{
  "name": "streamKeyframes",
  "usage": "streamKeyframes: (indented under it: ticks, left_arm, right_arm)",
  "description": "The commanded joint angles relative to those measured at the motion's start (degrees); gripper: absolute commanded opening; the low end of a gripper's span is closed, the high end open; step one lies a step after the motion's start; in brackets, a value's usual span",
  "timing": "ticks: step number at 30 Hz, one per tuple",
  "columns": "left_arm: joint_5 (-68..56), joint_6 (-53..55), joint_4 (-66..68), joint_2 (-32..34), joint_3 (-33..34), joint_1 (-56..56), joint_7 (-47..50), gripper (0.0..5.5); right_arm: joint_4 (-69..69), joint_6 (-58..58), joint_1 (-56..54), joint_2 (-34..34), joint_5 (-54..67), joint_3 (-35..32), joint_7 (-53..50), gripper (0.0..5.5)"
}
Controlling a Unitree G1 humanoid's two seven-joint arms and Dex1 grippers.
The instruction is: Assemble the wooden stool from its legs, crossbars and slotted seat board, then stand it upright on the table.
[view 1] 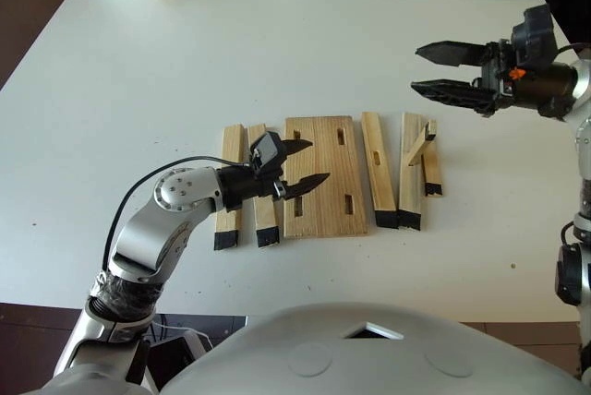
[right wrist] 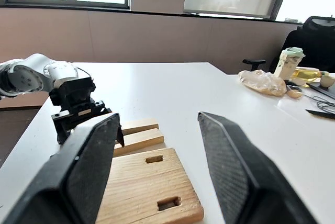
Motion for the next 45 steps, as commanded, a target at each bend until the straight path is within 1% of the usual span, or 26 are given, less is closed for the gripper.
streamKeyframes:
  ticks: [1, 9, 18, 20, 23, 25, 28, 30, 34, 37, 39, 41, 42, 45]
  left_arm:
    - [0.3, 0.5, 0.7, 0.1, 0.3, -0.3, 0.1, 3.44]
    - [1.3, 0.3, 2.8, -1.0, 0.8, -0.5, 2.2, 3.44]
    - [2.2, 0.5, 3.9, -1.6, 0.8, -0.6, 3.2, 3.44]
    - [2.3, 0.5, 4.3, -1.7, 0.8, -0.8, 3.2, 3.44]
    - [2.6, 0.4, 4.9, -2.1, 0.4, -1.3, 3.1, 3.44]
    - [2.8, 0.4, 5.3, -2.4, 0.0, -1.7, 2.9, 3.44]
    - [2.8, 0.3, 5.4, -2.3, -0.3, -1.8, 2.1, 3.44]
    - [2.5, 0.4, 5.3, -1.8, 0.2, -1.5, 1.6, 3.44]
    - [2.4, 0.3, 5.0, -1.6, 1.1, -0.5, 1.8, 3.44]
    - [2.3, 0.4, 4.0, -2.2, 1.2, 0.6, 2.5, 3.44]
    - [2.6, 0.1, 3.7, -2.5, 1.4, 1.6, 3.2, 3.44]
    - [2.8, -0.2, 3.6, -2.8, 1.5, 2.4, 3.7, 3.44]
    - [3.0, -0.3, 3.5, -2.9, 1.6, 2.9, 4.1, 3.44]
    - [3.2, -0.5, 3.0, -3.2, 1.6, 4.0, 4.8, 3.44]
  right_arm:
    - [-0.8, -0.9, 0.3, 2.2, -1.4, 0.9, -3.5, 2.76]
    - [-0.5, -3.5, 0.9, 4.0, -3.5, 1.5, -6.6, 2.76]
    - [-5.9, 0.1, 1.5, 4.9, 1.5, 0.7, -7.8, 2.76]
    - [-5.5, -0.5, 2.2, 5.5, 1.1, 1.8, -7.7, 2.76]
    - [1.8, -5.6, 5.9, 6.7, -4.5, 6.4, -5.5, 2.76]
    - [9.5, -12.2, 8.8, 7.7, -10.2, 9.9, -4.1, 2.76]
    - [15.4, -18.5, 11.1, 8.8, -13.8, 11.5, -3.3, 2.76]
    - [12.4, -17.1, 10.9, 9.4, -11.1, 10.3, -3.9, 2.76]
    - [1.5, -10.4, 8.0, 9.5, -2.8, 6.8, -7.1, 2.76]
    - [-8.2, -3.3, 6.4, 7.9, 4.5, 2.8, -10.4, 2.76]
    - [-14.3, 2.5, 7.2, 5.4, 10.8, 0.3, -11.3, 2.76]
    - [-19.6, 7.4, 11.9, 1.7, 15.8, -1.1, -9.6, 2.76]
    - [-21.5, 8.5, 15.7, -0.6, 16.2, -1.0, -7.4, 2.76]
    - [-22.8, 6.5, 27.4, -7.4, 11.2, 1.3, 1.3, 2.76]
